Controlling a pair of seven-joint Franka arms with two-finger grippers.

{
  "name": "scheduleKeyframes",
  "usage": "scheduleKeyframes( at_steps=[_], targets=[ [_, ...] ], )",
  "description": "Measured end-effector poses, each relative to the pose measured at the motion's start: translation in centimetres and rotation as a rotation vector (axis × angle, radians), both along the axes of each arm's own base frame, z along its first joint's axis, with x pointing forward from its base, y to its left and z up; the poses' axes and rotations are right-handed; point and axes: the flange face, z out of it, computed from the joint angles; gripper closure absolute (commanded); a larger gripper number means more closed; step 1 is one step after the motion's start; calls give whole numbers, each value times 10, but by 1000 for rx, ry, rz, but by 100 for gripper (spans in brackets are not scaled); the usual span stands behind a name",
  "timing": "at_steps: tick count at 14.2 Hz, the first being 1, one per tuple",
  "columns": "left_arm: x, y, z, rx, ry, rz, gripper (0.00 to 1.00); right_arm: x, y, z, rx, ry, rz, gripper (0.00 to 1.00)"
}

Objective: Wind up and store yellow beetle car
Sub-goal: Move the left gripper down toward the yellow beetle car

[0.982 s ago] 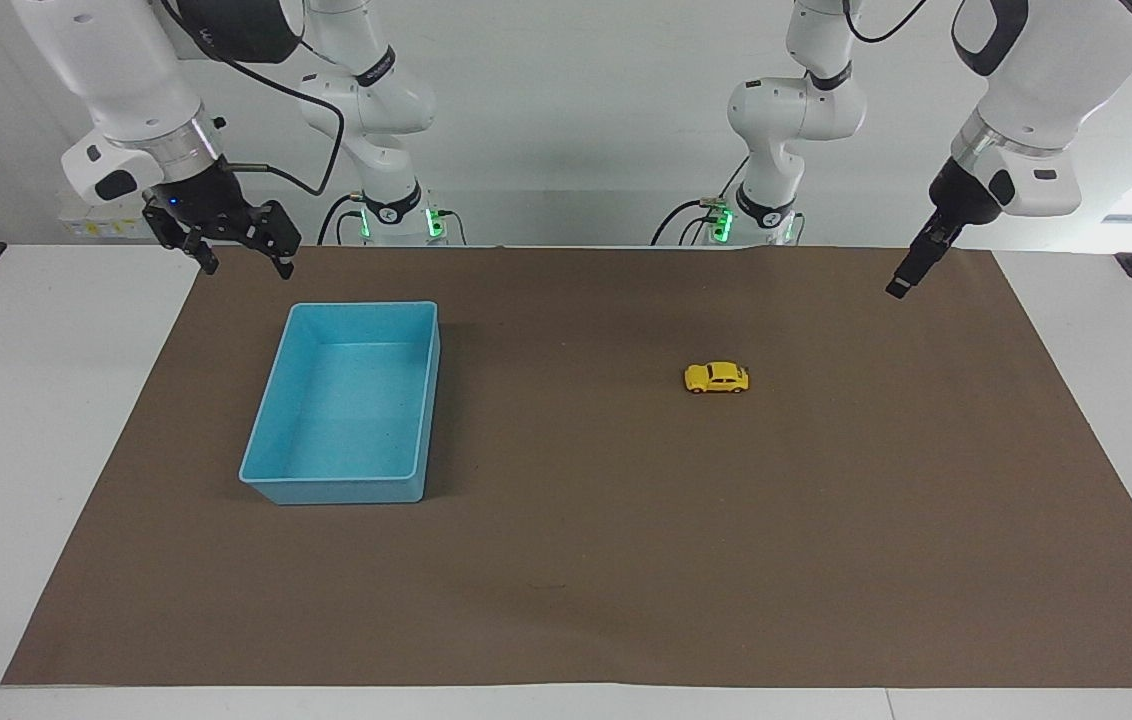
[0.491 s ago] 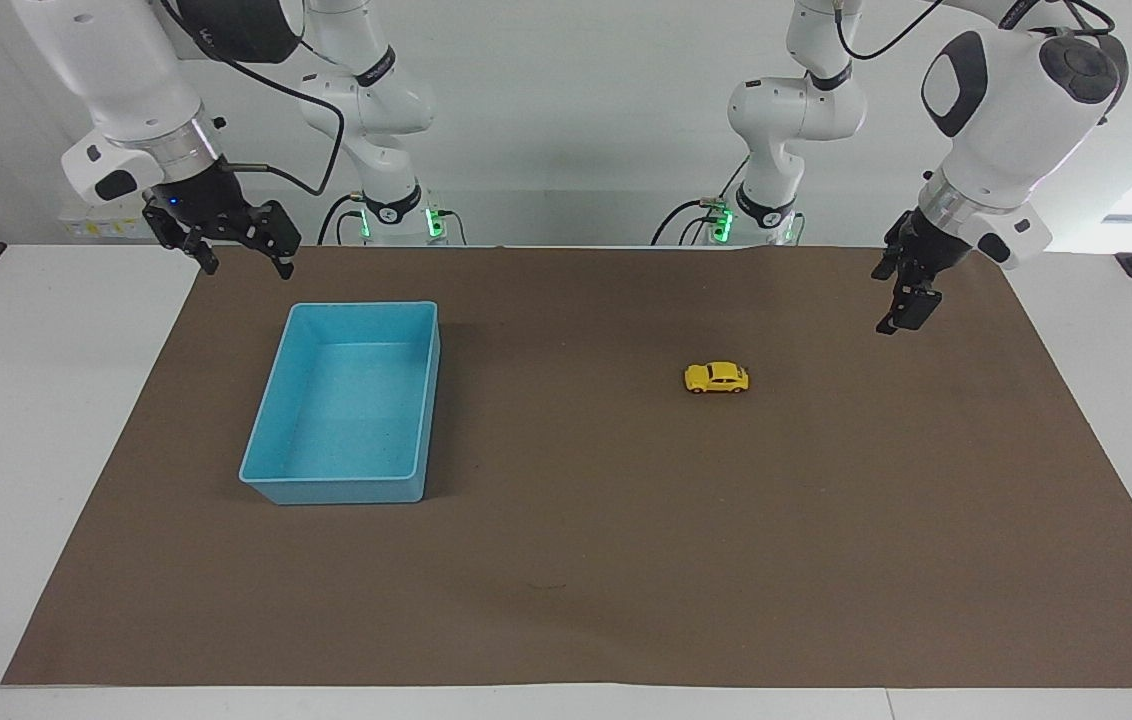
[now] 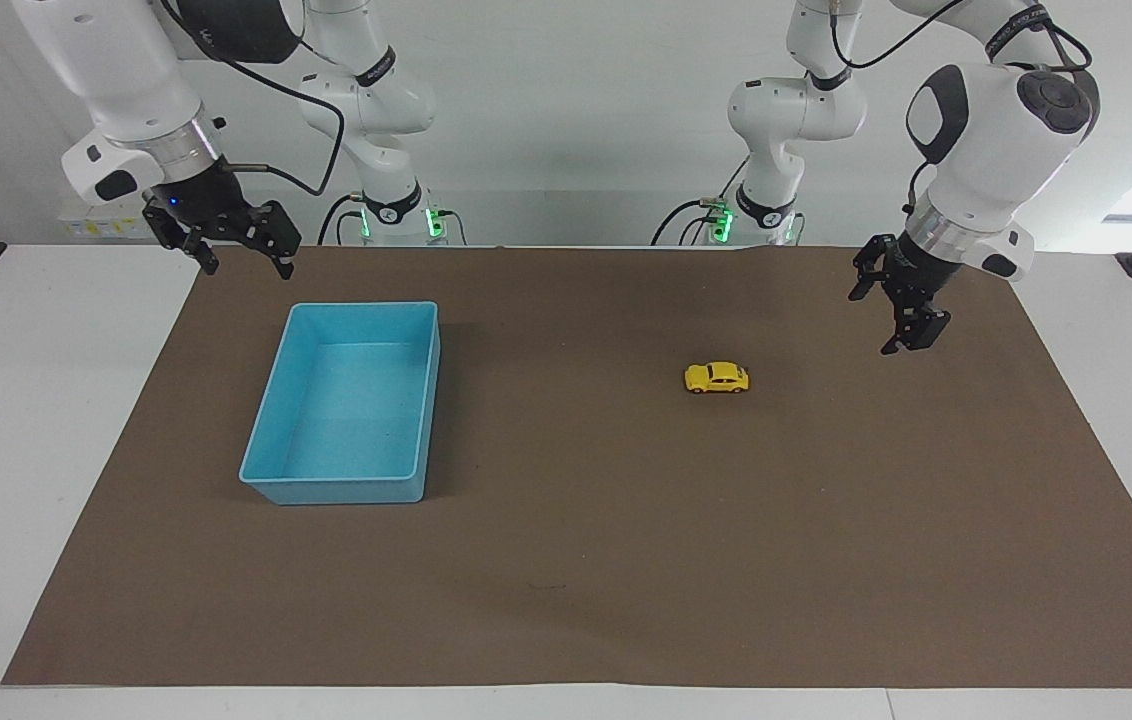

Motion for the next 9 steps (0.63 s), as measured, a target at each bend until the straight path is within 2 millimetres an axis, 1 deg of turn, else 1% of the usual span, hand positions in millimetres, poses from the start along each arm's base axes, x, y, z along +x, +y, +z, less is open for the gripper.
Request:
scheduleKeyframes(
  at_steps=[2, 4, 6, 9],
  targets=[
    [4, 1, -11, -2, -7, 105, 0, 0, 0, 0, 0, 0, 0, 0],
    [5, 0, -26, -3, -14, 190, 0, 0, 0, 0, 0, 0, 0, 0],
    [5, -5, -43, -7, -34, 250, 0, 0, 0, 0, 0, 0, 0, 0],
    [6, -9, -59, -14, -54, 345, 0, 0, 0, 0, 0, 0, 0, 0]
  ],
)
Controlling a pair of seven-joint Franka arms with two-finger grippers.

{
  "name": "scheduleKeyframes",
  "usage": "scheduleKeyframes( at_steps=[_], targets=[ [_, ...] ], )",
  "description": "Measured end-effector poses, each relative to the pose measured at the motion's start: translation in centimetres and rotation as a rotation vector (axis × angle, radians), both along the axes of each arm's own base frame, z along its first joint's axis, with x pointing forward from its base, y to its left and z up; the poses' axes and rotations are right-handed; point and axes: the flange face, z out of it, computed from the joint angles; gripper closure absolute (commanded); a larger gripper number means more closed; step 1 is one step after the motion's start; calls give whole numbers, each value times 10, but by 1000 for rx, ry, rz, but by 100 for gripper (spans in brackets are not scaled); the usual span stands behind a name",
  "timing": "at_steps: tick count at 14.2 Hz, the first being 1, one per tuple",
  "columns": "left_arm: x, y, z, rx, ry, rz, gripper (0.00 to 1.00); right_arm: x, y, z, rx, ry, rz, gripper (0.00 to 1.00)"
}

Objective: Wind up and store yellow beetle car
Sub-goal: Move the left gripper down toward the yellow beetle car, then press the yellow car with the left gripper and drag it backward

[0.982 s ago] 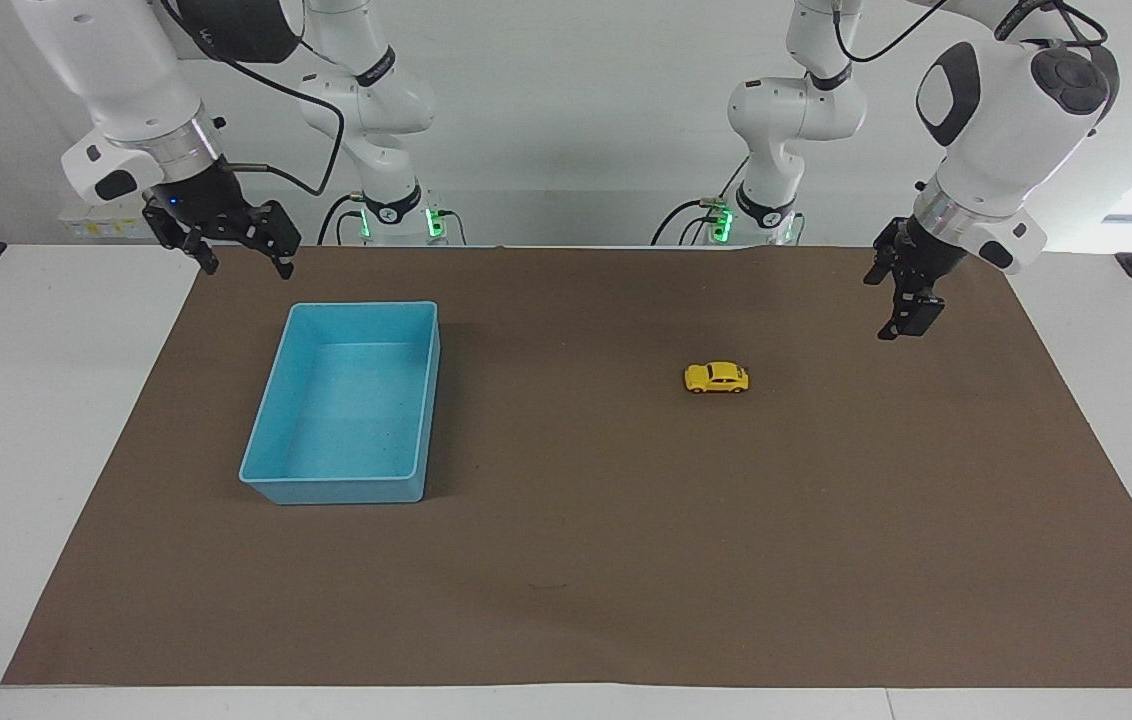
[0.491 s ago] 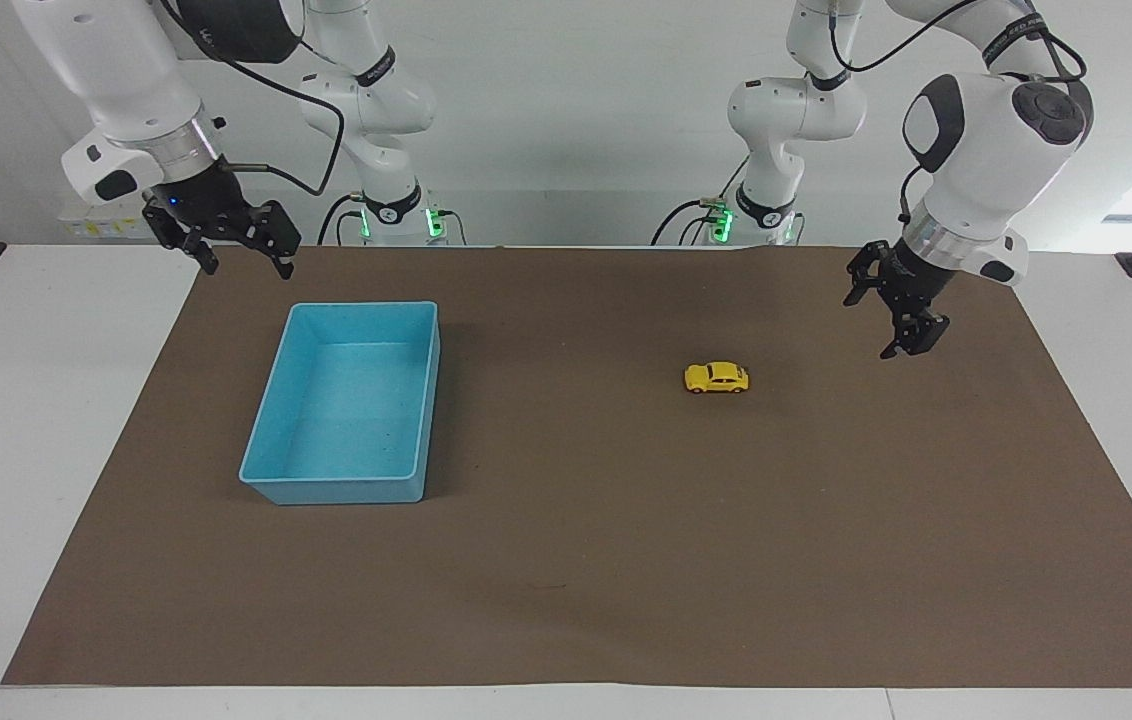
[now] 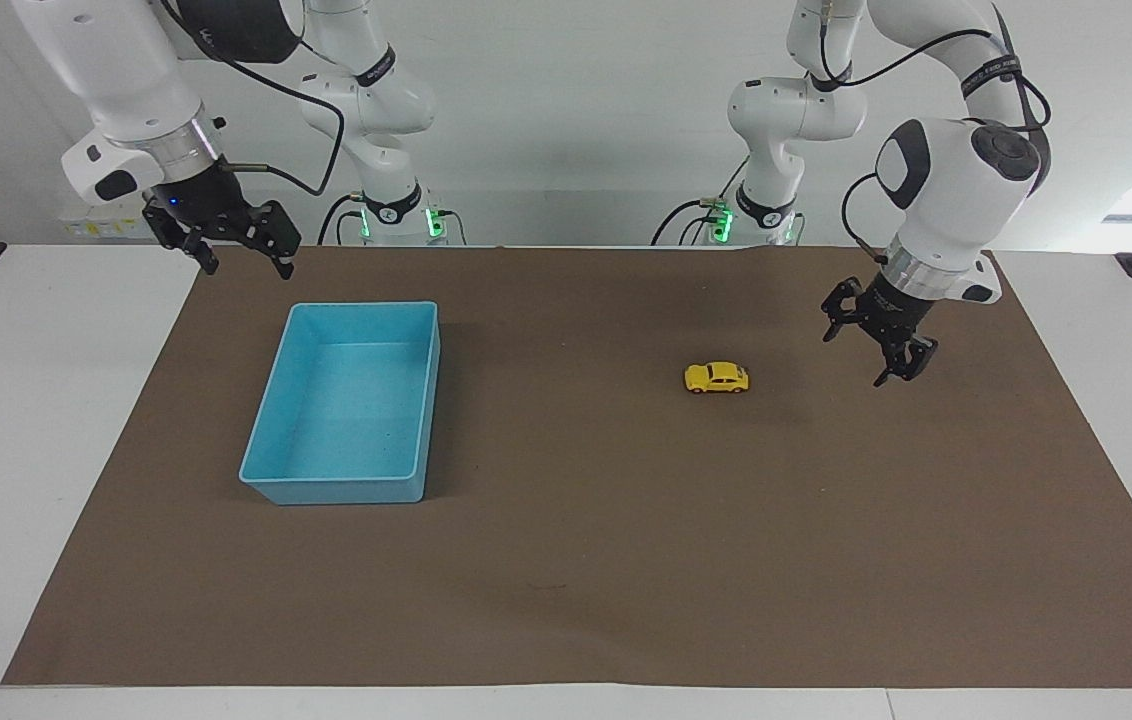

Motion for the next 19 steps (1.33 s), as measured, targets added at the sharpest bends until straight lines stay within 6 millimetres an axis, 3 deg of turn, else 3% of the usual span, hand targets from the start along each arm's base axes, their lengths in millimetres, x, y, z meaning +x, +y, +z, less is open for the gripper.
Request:
scheduleKeyframes(
  at_steps=[6, 10, 16, 19],
  targets=[
    [7, -62, -80, 14, 74, 39, 0, 0, 0, 0, 0, 0, 0, 0],
    [-7, -78, -112, 24, 99, 25, 0, 0, 0, 0, 0, 0, 0, 0],
    [-61, -193, -115, 39, 100, -274, 0, 0, 0, 0, 0, 0, 0, 0],
    [-82, -192, -122, 47, 114, -417, 0, 0, 0, 0, 0, 0, 0, 0]
  ],
)
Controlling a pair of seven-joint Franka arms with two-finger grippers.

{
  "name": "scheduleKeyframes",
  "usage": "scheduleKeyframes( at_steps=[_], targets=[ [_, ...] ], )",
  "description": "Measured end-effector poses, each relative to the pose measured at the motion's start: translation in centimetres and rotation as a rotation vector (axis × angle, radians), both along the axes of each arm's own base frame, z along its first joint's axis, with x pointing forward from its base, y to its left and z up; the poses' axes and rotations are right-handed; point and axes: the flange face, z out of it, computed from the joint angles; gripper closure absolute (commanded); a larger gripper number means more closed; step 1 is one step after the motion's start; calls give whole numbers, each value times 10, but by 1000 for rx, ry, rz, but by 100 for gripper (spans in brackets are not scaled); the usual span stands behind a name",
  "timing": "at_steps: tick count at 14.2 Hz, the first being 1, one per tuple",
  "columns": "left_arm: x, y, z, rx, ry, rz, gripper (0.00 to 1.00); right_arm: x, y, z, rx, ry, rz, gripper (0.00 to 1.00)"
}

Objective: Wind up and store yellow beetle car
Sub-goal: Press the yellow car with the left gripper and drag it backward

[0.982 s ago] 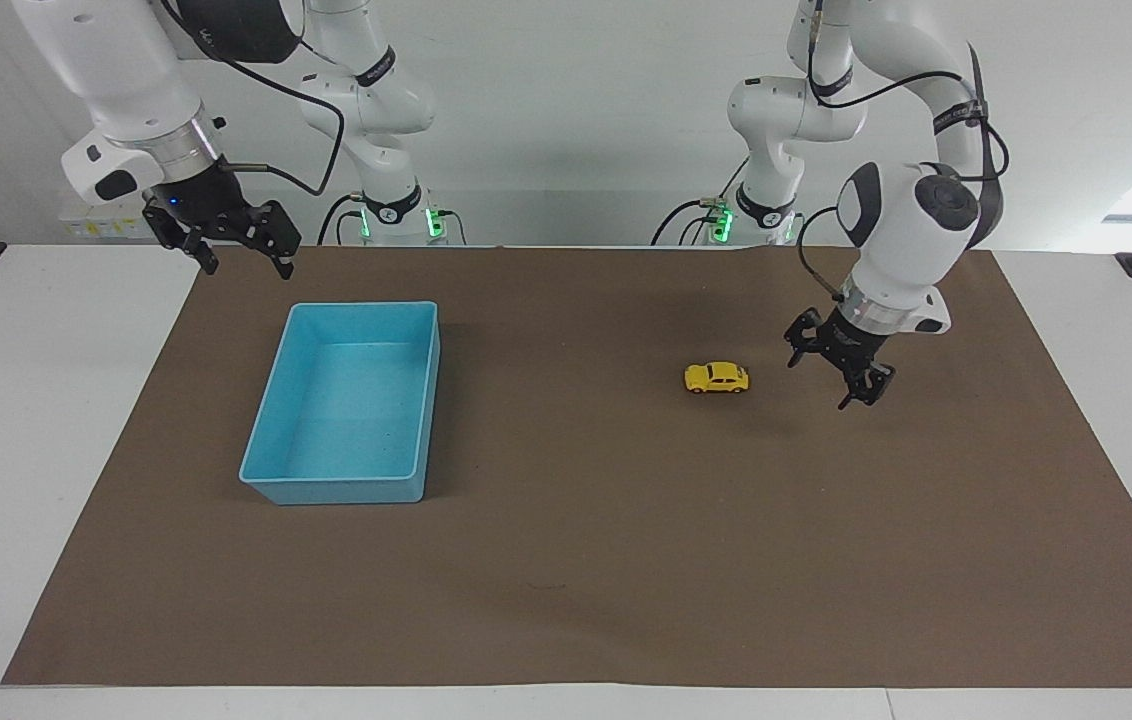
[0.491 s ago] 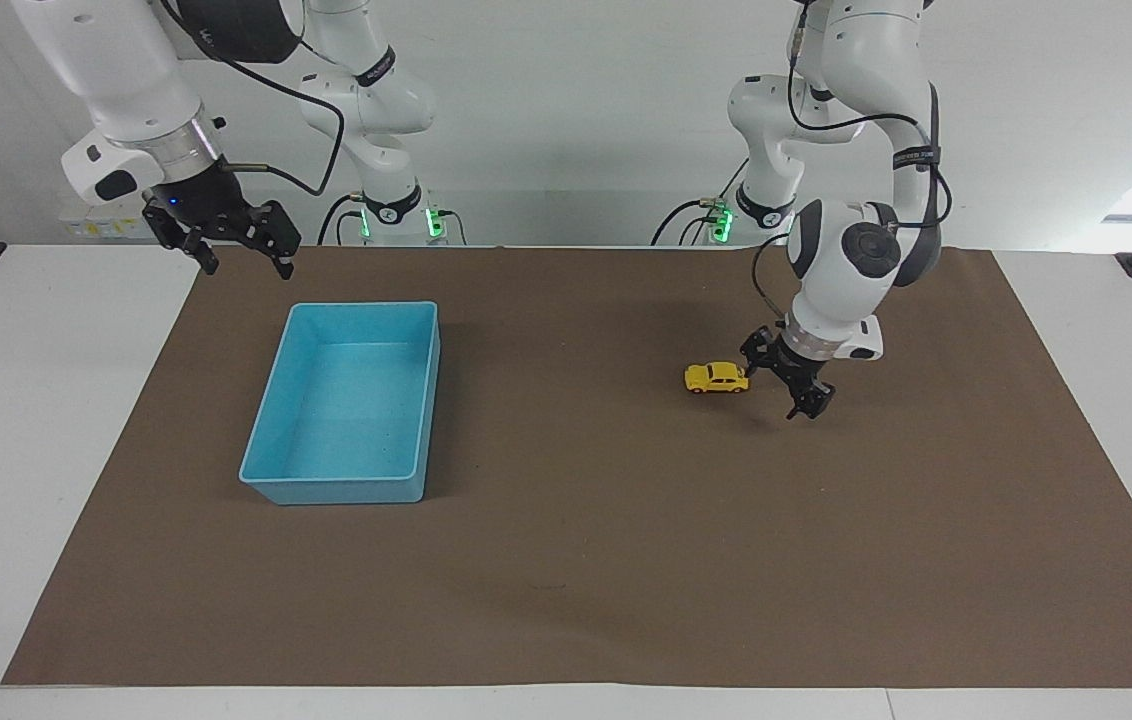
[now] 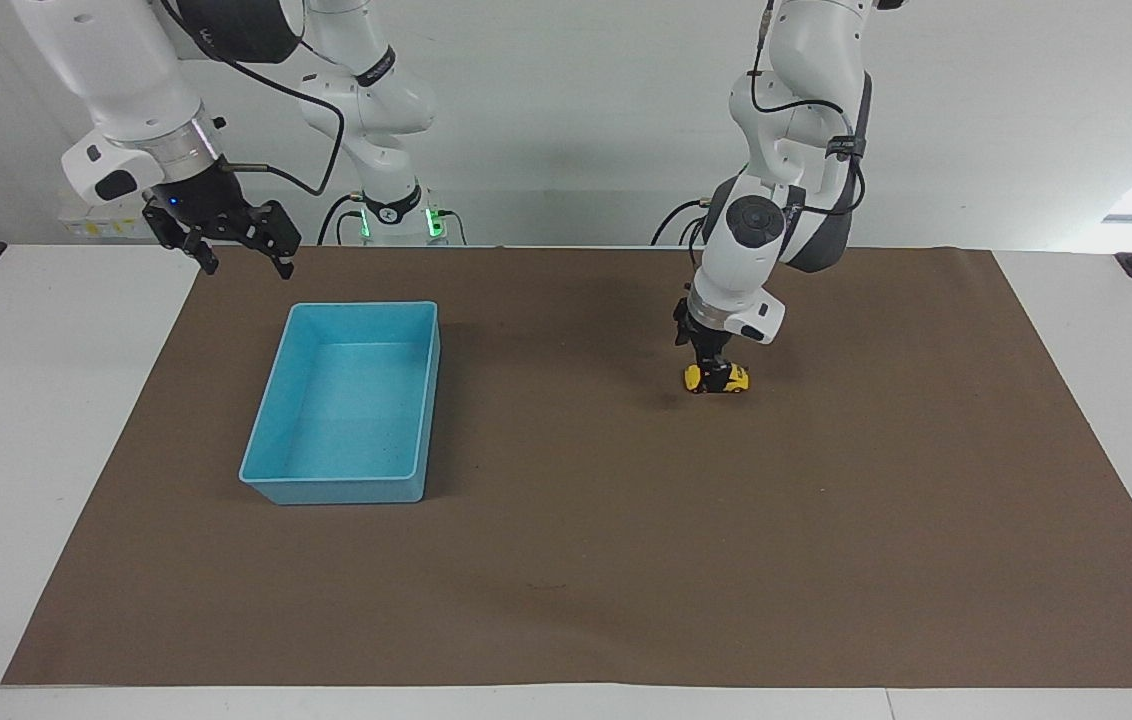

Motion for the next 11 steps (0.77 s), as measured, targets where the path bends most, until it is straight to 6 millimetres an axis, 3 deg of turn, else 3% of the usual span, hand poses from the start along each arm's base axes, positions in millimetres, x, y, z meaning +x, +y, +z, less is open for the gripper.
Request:
scheduleKeyframes(
  at_steps=[4, 11],
  targets=[
    [-27, 15, -11, -4, -13, -8, 0, 0, 0, 0, 0, 0, 0, 0],
    [-12, 37, -6, -28, -72, 60, 0, 0, 0, 0, 0, 0, 0, 0]
  ],
)
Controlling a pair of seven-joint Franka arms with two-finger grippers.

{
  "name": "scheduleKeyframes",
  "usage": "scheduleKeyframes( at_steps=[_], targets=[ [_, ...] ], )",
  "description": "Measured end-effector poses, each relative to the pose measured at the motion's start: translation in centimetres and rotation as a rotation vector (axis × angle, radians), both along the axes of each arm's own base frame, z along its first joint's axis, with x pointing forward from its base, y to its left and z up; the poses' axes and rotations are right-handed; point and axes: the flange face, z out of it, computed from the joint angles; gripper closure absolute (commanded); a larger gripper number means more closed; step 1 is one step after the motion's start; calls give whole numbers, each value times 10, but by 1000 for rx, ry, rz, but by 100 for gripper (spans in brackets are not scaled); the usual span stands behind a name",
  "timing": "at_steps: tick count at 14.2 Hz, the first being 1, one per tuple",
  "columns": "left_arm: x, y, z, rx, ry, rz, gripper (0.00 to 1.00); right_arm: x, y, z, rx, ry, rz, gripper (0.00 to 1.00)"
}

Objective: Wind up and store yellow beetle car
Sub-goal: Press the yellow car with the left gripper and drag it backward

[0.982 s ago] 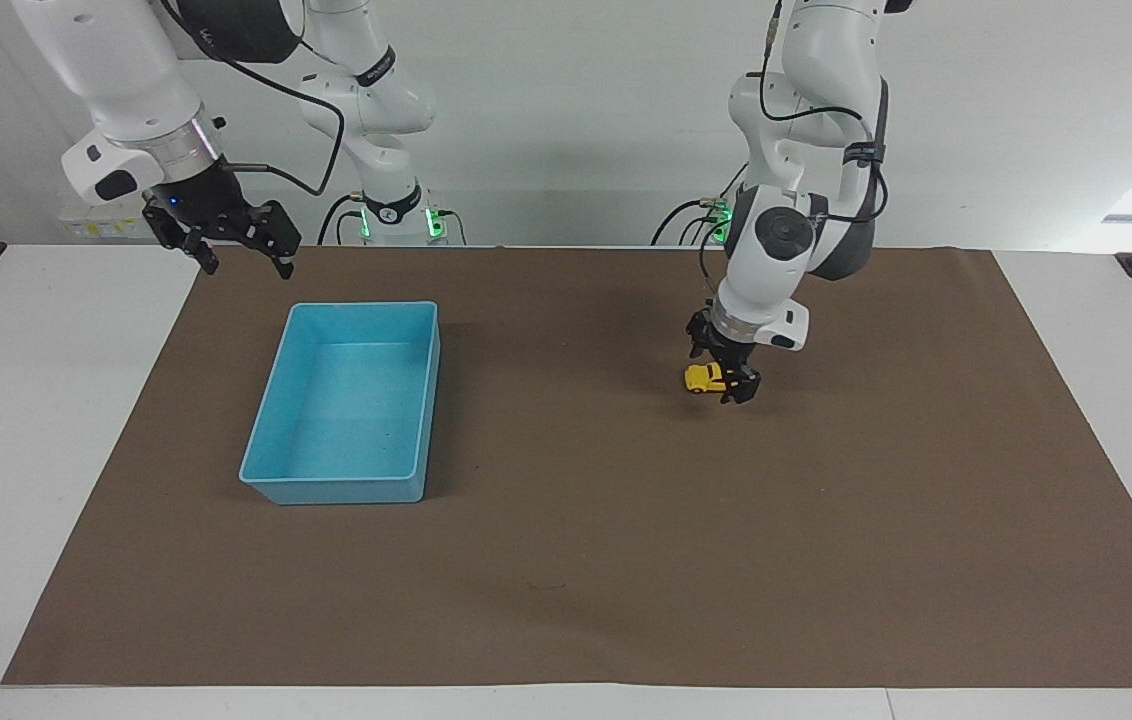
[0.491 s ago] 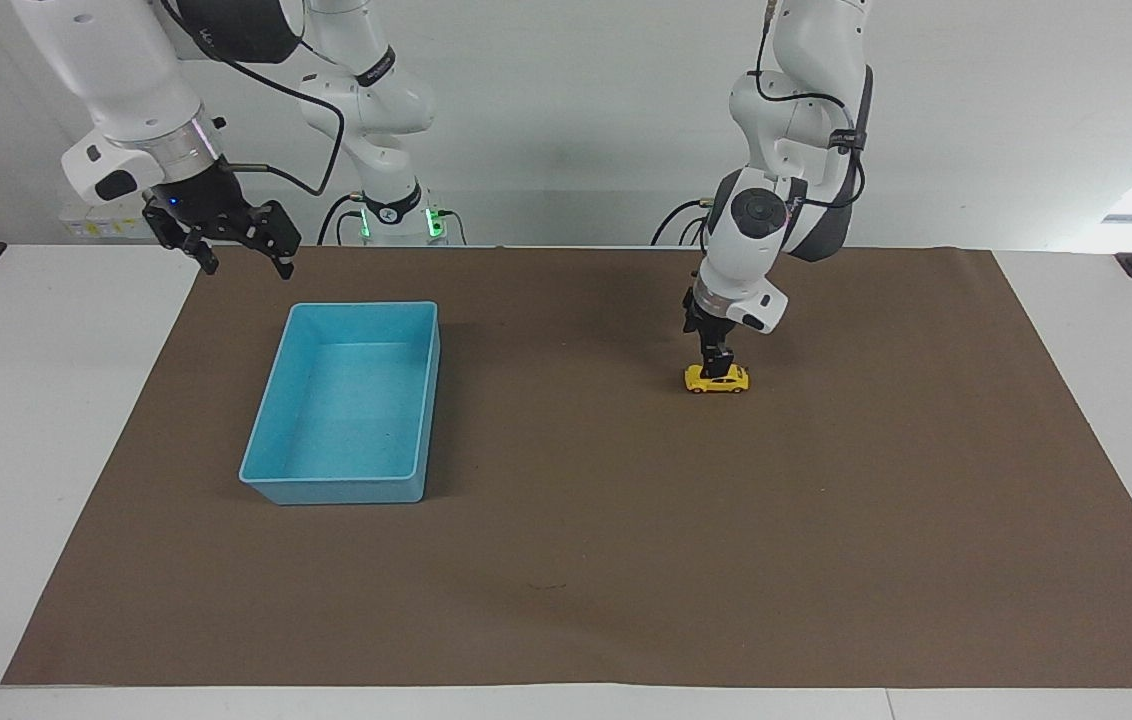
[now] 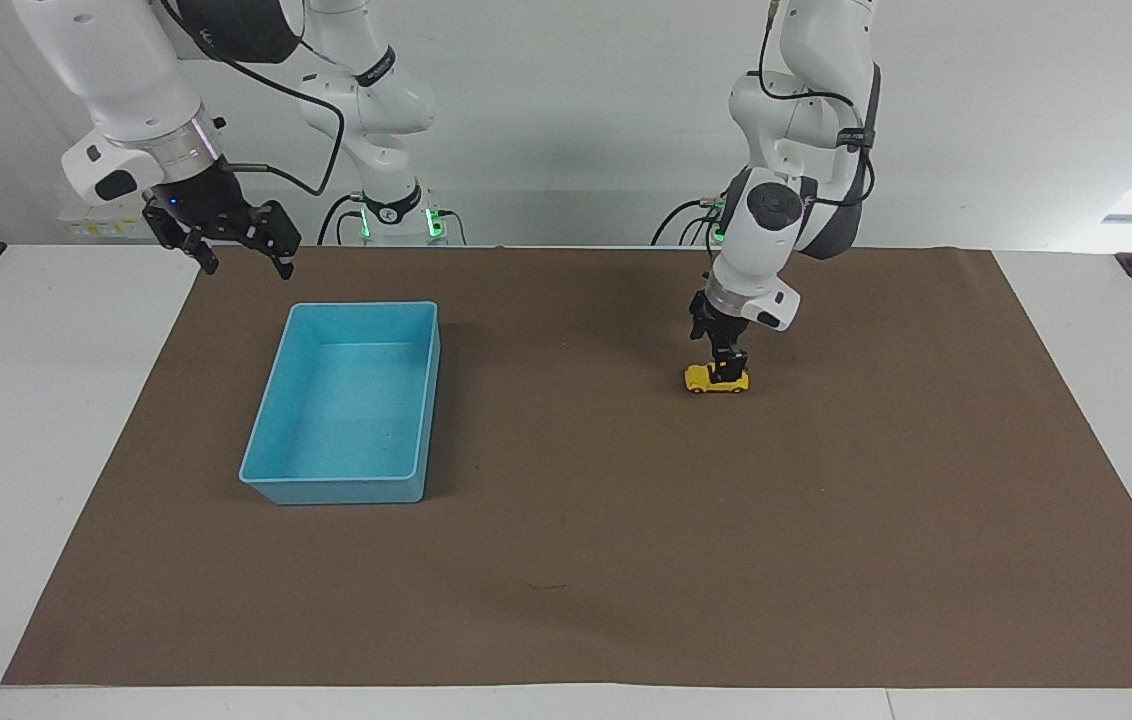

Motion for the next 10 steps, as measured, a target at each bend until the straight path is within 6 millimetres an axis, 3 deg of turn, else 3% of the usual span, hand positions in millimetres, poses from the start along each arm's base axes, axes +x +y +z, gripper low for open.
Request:
scheduleKeyframes(
  at_steps=[6, 8, 9, 10],
  targets=[
    [2, 7, -7, 0, -5, 16, 0, 0, 0, 0, 0, 0, 0, 0],
    [2, 7, -17, 7, 5, 16, 65, 0, 0, 0, 0, 0, 0, 0],
    [2, 7, -20, 9, 9, 16, 93, 0, 0, 0, 0, 0, 0, 0],
    [2, 7, -21, 10, 11, 15, 100, 0, 0, 0, 0, 0, 0, 0]
  ],
)
